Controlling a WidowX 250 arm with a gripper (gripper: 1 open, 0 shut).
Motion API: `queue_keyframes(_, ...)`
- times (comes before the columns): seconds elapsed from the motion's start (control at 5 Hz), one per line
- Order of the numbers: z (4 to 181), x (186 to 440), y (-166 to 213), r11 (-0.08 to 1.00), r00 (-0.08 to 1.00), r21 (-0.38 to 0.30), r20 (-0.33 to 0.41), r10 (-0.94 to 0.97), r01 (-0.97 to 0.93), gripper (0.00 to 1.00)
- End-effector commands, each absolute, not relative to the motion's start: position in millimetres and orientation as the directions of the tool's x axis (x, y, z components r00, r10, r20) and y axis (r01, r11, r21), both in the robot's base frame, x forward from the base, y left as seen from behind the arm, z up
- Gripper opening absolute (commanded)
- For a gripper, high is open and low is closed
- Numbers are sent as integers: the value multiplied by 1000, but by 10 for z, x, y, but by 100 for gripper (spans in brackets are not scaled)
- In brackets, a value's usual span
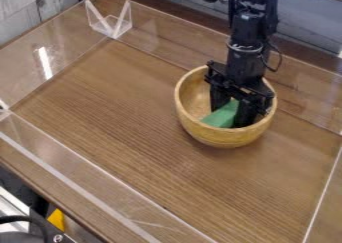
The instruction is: Remove the green block from inside the brown bowl and put it on the table
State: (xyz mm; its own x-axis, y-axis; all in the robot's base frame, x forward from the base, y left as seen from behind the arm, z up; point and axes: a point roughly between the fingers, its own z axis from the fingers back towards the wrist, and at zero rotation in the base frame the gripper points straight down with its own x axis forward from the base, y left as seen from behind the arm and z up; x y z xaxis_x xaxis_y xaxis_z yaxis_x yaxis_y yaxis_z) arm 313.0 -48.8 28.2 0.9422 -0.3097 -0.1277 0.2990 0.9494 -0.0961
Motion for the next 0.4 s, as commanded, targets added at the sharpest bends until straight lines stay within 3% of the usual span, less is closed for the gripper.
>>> queue_keyframes(0.0,590,3070,-382,932,932,-101,-70,-356,348,0)
queue_keyframes(0.2,730,2984,-273,917,919,-109,-62,-390,382,0)
